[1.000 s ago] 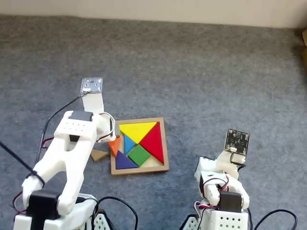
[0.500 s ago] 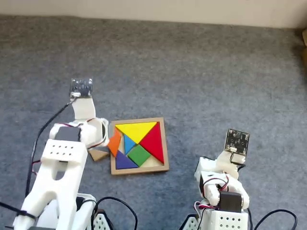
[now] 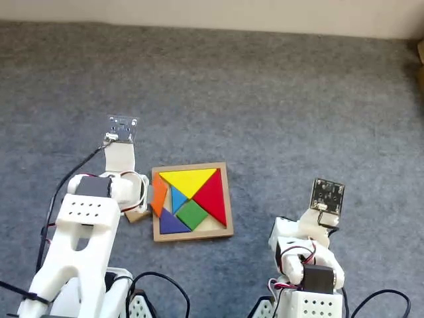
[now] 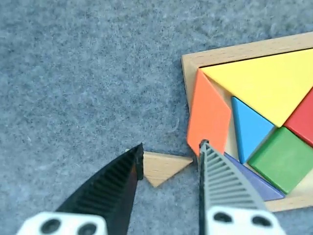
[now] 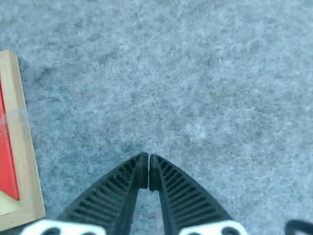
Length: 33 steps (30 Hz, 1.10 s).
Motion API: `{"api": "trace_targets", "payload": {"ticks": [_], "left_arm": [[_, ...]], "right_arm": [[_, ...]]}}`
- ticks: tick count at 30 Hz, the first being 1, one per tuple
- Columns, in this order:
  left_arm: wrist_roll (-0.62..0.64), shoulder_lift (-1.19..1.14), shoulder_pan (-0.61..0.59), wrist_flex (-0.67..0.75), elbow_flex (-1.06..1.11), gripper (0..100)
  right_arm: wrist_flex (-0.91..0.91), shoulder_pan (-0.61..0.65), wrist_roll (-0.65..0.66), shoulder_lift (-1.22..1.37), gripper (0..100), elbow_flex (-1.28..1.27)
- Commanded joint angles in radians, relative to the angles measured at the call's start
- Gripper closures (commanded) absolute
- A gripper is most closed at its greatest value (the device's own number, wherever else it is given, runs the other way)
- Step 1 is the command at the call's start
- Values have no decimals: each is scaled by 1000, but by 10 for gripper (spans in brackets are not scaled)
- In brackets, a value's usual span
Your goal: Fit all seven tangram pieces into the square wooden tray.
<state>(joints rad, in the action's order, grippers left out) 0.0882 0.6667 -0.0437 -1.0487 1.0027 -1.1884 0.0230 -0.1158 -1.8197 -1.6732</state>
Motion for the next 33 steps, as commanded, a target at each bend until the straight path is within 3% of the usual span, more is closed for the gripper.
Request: {"api": "trace_targets", "payload": {"ticks": [1,7,20,33], "left_arm": [[-9,24,-4,-5,-31,820],[-6,-10,70,-8,-36,780],[-2,-406,81,-14,-240,779],[107,-412,173,-25,-300,779]], "right_arm": [[2,-10,-8,-22,979,-111],[2,-10,-8,-22,979,-111],[2,-10,-8,-22,979,-111],[2,-10,-8,-22,979,-111]]}}
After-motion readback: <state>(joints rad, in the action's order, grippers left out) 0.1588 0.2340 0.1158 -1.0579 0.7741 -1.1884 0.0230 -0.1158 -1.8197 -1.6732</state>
